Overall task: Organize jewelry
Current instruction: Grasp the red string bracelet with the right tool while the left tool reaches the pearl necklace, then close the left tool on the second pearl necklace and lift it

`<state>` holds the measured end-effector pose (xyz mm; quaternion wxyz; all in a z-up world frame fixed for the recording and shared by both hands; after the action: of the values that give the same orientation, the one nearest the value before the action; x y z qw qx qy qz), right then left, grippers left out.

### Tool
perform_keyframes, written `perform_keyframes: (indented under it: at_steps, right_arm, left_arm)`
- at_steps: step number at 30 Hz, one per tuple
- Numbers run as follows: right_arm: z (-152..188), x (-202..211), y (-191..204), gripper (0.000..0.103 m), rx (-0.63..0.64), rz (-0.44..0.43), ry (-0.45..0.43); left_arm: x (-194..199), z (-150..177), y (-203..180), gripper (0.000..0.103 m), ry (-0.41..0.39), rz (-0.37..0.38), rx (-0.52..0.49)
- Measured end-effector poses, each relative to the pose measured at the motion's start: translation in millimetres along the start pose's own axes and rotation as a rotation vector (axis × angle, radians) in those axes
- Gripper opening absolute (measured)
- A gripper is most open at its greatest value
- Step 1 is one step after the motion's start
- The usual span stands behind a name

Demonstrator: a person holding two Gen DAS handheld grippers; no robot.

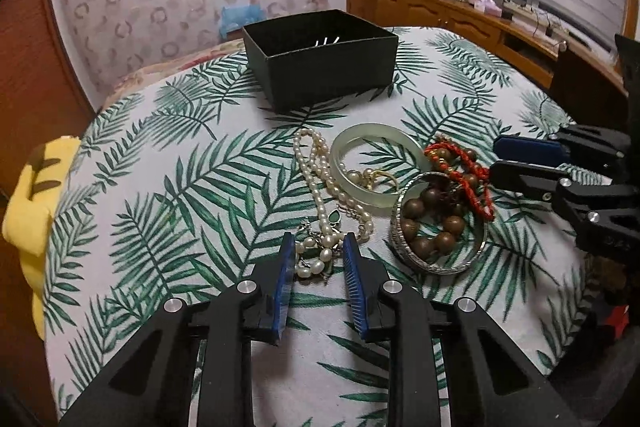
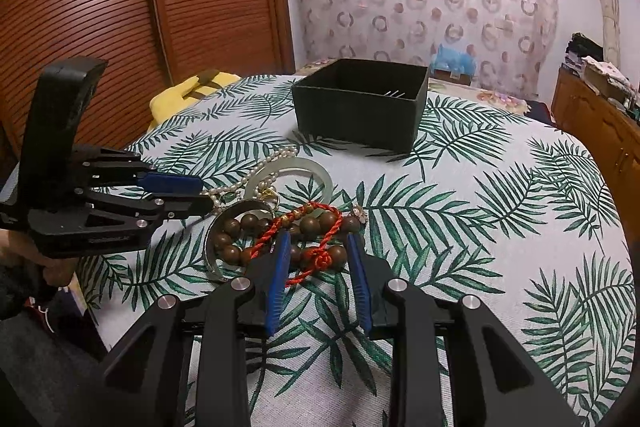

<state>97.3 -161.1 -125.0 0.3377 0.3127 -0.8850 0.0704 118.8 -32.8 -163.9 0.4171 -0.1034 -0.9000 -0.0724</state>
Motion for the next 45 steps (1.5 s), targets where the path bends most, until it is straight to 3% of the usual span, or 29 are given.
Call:
perform_keyframes:
  at_steps: [2, 6, 10, 20, 23, 26, 31, 37, 39, 45]
  right_arm:
    - [0.0, 0.1, 0.0, 0.032, 0.000, 0.000, 0.000]
    - [-0.2, -0.2, 0.1, 0.032, -0.001, -0.001, 0.000]
    - [0.5, -0.4, 0.3, 0.032, 0.002, 0.001, 0.005]
    - [1.3, -3.9, 1.1, 0.032, 0.002, 0.003, 0.020]
    - [1.5, -4.4, 0.9, 0.032, 0.002, 0.004, 0.023]
    - [2.8, -4.1, 1.2, 0.032, 0.002, 0.003, 0.025]
    - [2.6, -3.8, 1.1, 0.032, 0.000, 0.002, 0.024]
    - [2.6, -4.1, 0.6, 0.032, 0.003, 0.001, 0.025]
    - [2.5, -4.2, 0.7, 0.032, 0.001, 0.002, 0.024]
    - [2.3, -4.3, 0.9, 0.032, 0.002, 0.002, 0.025]
  left_arm:
    - [-1.1, 2.6, 1.6, 0.022, 0.003, -0.023, -0.011]
    - [5.4, 3.7, 8.8, 0.007, -0.017, 0.005, 0.025]
    - [17.2, 0.3, 20.8, 0.006, -0.053, 0.004, 0.073]
    - [44.0, -7.2, 41.1, 0.006, -0.117, 0.021, 0.134]
    - [42.6, -3.5, 54.1, 0.006, -0.114, 0.008, 0.162]
    - [37.3, 3.2, 69.9, 0.006, -0.087, 0.041, 0.212]
    - [29.2, 12.2, 83.9, 0.006, -0.048, 0.014, 0.226]
    - [25.6, 7.1, 79.4, 0.009, -0.040, 0.014, 0.188]
    - [19.1, 1.7, 75.8, 0.019, -0.028, 0.022, 0.170]
    - [-1.0, -14.8, 62.8, 0.022, 0.005, 0.039, 0.092]
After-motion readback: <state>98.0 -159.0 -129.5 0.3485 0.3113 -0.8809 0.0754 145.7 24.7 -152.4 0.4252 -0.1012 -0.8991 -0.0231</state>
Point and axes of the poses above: each gripper's, at about its wrist camera, not at the fingertips, and x roughly against the way its jaws point, y to its left, z to its underside, the point moved 7 cm from there along -x, roughly the way its jaws point, and after that the axes turned 1 degree about x, right-handed, at the moved point
